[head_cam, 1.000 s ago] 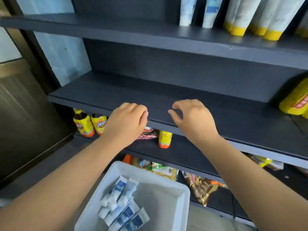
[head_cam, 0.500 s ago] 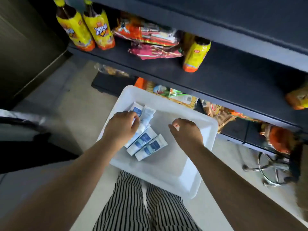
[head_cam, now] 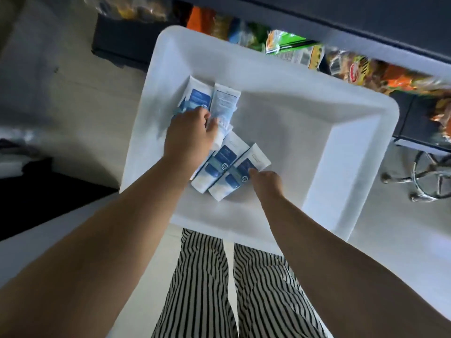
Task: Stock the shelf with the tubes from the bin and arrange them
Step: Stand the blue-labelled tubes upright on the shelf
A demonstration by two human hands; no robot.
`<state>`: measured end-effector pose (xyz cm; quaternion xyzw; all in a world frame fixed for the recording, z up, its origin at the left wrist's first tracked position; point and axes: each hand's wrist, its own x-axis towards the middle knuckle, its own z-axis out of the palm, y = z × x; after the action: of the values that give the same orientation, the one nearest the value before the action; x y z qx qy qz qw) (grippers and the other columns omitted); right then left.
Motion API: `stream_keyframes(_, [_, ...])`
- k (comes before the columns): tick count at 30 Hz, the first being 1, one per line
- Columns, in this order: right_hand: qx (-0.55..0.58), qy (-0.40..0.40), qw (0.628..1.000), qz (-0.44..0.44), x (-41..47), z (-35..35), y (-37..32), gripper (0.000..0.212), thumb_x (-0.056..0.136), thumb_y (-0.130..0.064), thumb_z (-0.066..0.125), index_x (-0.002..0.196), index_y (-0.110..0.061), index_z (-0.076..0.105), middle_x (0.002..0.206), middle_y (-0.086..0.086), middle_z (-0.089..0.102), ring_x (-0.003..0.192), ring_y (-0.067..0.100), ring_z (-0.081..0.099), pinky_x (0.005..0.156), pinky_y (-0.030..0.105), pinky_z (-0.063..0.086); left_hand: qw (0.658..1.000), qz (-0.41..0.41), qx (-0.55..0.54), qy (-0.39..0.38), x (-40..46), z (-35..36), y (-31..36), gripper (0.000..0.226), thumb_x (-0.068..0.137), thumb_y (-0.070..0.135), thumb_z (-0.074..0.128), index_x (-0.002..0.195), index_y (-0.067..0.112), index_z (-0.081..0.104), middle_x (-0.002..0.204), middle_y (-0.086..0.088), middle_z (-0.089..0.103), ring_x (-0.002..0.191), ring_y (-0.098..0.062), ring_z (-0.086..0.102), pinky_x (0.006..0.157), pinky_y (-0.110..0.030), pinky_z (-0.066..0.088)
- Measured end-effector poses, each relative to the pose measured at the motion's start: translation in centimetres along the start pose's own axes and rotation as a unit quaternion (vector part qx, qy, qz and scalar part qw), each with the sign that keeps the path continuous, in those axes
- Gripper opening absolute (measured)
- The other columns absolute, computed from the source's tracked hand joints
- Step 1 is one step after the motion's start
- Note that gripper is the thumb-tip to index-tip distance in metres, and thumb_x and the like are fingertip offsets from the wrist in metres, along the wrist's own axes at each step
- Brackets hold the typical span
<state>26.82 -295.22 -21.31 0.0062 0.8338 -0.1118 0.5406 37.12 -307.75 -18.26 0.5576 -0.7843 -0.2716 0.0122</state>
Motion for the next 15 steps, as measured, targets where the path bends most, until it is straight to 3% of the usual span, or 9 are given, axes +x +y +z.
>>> stream_keyframes(1, [0.064,-0.009,0.997,0.039,0.5,0.7,0.2,0.029,0.09,-0.028,0.054,0.071,-0.007,0.053,0.074,0.004,0.053,0.064,0.019,0.05,0.054,0.019,0.041,1.0,-0.003,0.026,-0.013,0.5,0.4,0.0,0.042,0.089,0.039,0.048,0.107,0.005,0.063,0.108,-0.017,0.067,0.102,-0.035,0.059,0.086,-0.037,0.046])
stream_keyframes(4, [0.228,-0.028,0.967,0.11,1.1,2.2,0.9,0.024,0.087,-0.029,0.062,0.069,-0.017,0.051,0.079,0.005,0.059,0.076,0.02,0.057,0.083,0.036,0.051,0.989,-0.03,0.136,-0.056,1.6,1.4,0.5,0.044,0.09,0.045,0.045,0.109,0.008,0.061,0.113,-0.016,0.063,0.113,-0.035,0.049,0.09,-0.038,0.038])
stream_keyframes(8, [0.312,-0.04,0.942,0.114,1.2,3.3,1.2,0.015,0.086,-0.021,0.064,0.074,-0.019,0.055,0.085,0.004,0.062,0.088,0.023,0.062,0.088,0.037,0.054,0.969,-0.05,0.219,-0.102,2.1,2.7,1.6,0.052,0.09,0.05,0.044,0.11,0.004,0.057,0.119,-0.018,0.057,0.12,-0.033,0.038,0.094,-0.043,0.029])
stream_keyframes(12, [0.336,-0.007,0.939,0.074,1.6,3.3,1.7,0.011,0.087,-0.022,0.062,0.076,-0.02,0.058,0.083,0.001,0.064,0.084,0.02,0.063,0.085,0.036,0.054,0.961,-0.055,0.248,-0.112,2.0,3.7,2.1,0.052,0.091,0.045,0.045,0.115,0.0,0.054,0.125,-0.018,0.052,0.123,-0.034,0.035,0.1,-0.044,0.025])
stream_keyframes(15, [0.412,0.007,0.909,0.055,1.6,2.2,1.6,0.007,0.091,-0.021,0.057,0.086,-0.016,0.058,0.082,-0.001,0.062,0.082,0.017,0.062,0.083,0.033,0.054,0.96,-0.06,0.248,-0.112,1.5,4.0,2.6,0.048,0.092,0.041,0.044,0.118,0.002,0.051,0.126,-0.018,0.052,0.124,-0.034,0.035,0.099,-0.042,0.025])
